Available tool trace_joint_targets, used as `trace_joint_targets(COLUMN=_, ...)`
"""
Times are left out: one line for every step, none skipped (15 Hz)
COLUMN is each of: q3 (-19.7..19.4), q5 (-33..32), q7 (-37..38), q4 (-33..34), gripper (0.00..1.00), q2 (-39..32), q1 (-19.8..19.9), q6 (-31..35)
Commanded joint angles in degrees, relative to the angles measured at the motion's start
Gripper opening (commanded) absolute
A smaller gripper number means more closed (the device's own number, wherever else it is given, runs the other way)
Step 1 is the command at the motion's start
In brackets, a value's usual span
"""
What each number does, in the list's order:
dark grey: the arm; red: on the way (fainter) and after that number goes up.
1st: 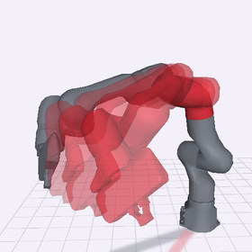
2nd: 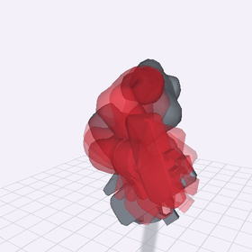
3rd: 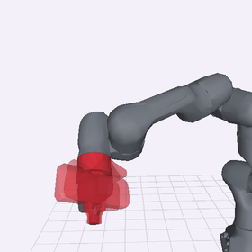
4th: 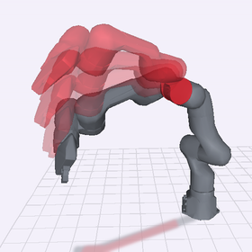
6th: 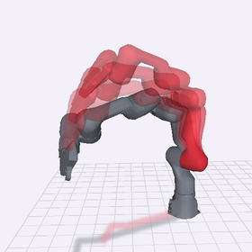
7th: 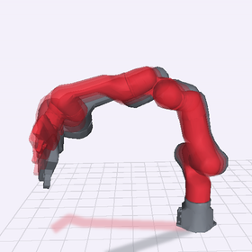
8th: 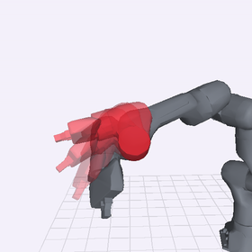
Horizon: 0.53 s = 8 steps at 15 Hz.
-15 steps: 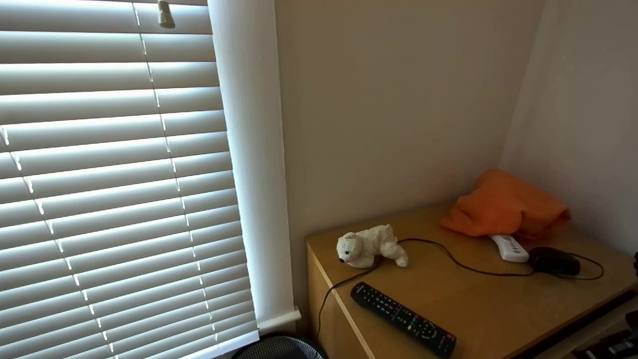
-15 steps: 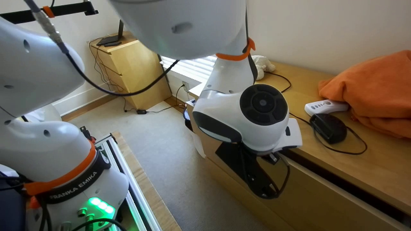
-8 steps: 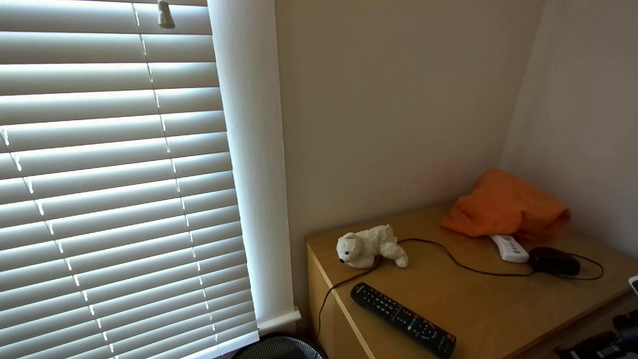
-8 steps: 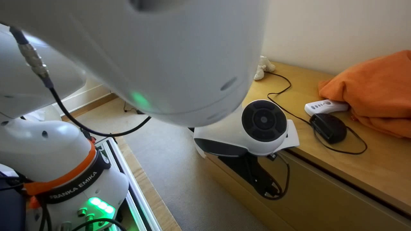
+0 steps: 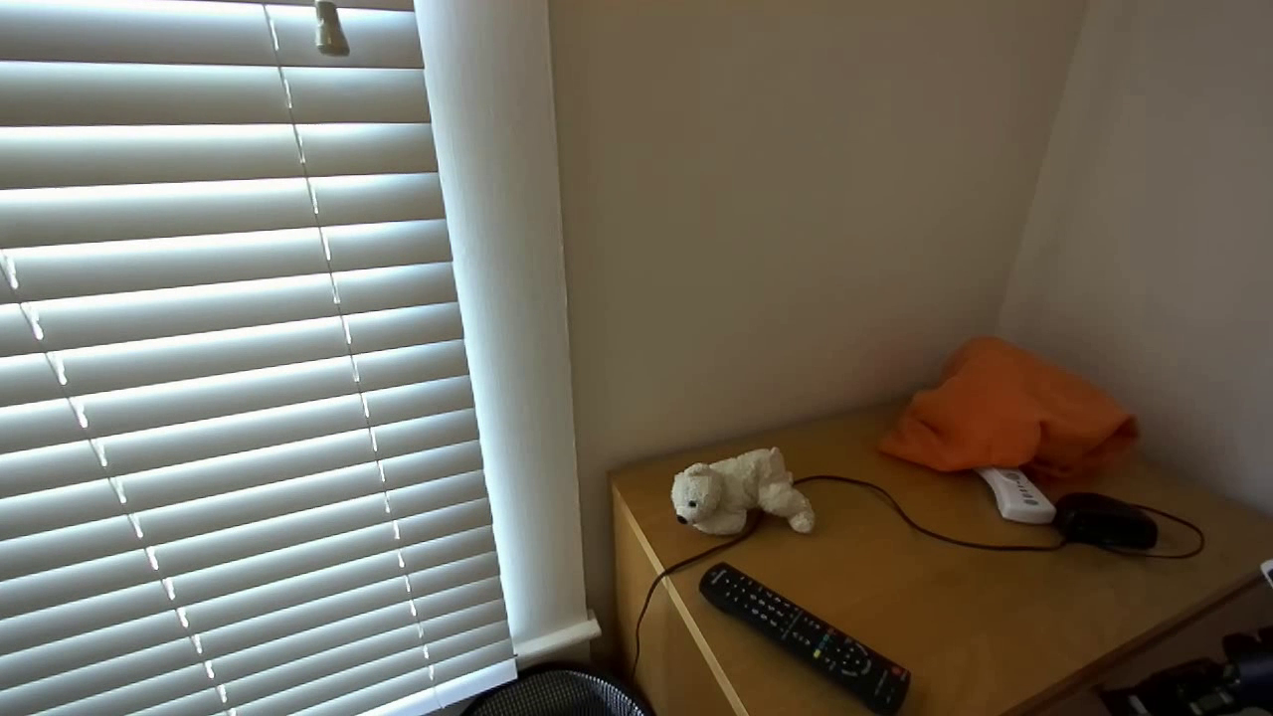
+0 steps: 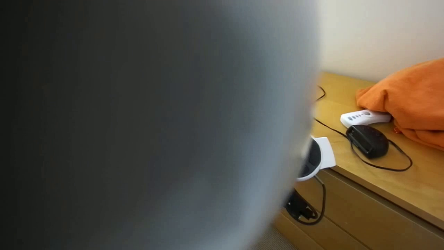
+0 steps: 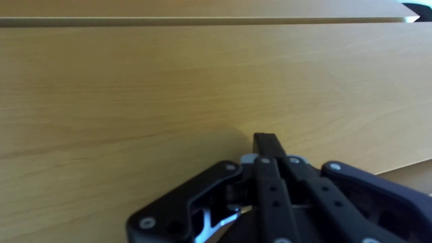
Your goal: Close the top drawer
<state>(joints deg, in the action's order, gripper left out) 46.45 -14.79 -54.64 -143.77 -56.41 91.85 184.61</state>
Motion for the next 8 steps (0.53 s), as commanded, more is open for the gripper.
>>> trace_joint_targets(q3=2.1, q5=-5.5, q7=0.9, q4=1.4, gripper=0.00, q2=-7.4, q1=4.2, q6=2.0)
trace_joint_targets(q3=2.1, q5=-6.3, q7=0.9, q4=1.4, gripper=0.00, q2=-8.4, q1=4.8, q6=2.3)
trace_joint_targets(q3=2.0, q5=-7.2, q7=0.8, q4=1.4, gripper=0.00, q2=-9.1, q1=5.2, q6=2.5)
trace_joint_targets(q3=1.9, q5=-7.9, q7=0.8, q4=1.3, gripper=0.00, q2=-9.8, q1=5.8, q6=2.8)
trace_joint_targets(q3=1.8, q5=-8.5, q7=0.8, q4=1.2, gripper=0.00, q2=-10.4, q1=6.1, q6=3.1)
trace_joint_targets(q3=1.6, q5=-8.9, q7=1.0, q4=1.3, gripper=0.00, q2=-10.9, q1=6.2, q6=3.4)
trace_joint_targets(q3=0.9, q5=-8.9, q7=1.6, q4=0.9, gripper=0.00, q2=-10.1, q1=5.7, q6=3.9)
trace_joint_targets(q3=0.3, q5=-8.5, q7=2.5, q4=0.5, gripper=0.00, q2=-9.2, q1=5.1, q6=4.5)
